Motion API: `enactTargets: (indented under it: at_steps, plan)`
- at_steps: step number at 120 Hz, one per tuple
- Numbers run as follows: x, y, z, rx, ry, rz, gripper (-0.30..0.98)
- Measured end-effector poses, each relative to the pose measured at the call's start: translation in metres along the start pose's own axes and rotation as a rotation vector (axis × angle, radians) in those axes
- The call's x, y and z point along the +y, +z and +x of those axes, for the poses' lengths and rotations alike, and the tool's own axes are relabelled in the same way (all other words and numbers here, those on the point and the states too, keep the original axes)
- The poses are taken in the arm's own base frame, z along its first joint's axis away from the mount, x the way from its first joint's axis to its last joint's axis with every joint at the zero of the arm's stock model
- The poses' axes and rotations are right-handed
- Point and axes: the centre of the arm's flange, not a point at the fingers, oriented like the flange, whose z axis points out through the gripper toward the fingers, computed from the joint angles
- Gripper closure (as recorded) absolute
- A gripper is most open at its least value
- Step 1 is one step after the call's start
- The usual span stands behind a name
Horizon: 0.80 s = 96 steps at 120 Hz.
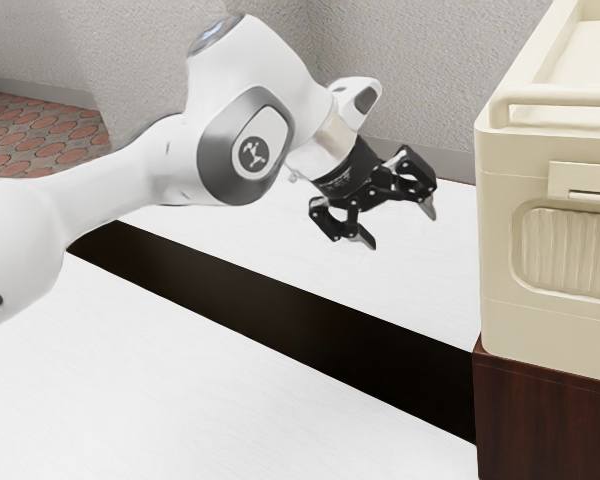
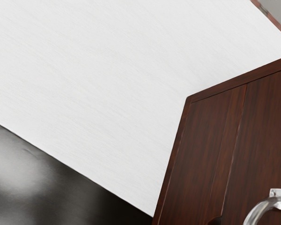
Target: Pull the drawer handle with one arm to open the drawer
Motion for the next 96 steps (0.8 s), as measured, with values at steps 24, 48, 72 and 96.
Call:
enactTargets:
  at_steps: [24,48,72,96]
  plan:
    - [0.013,0.025,-0.009,-0.024,0.002,0.000,0.03]
    - [0.021,0.039,-0.017,-0.033,0.011,-0.007,0.04]
    - [0.031,0.054,-0.027,-0.045,0.024,-0.015,0.08]
    - [0.039,0.064,-0.034,-0.048,0.036,-0.028,0.20]
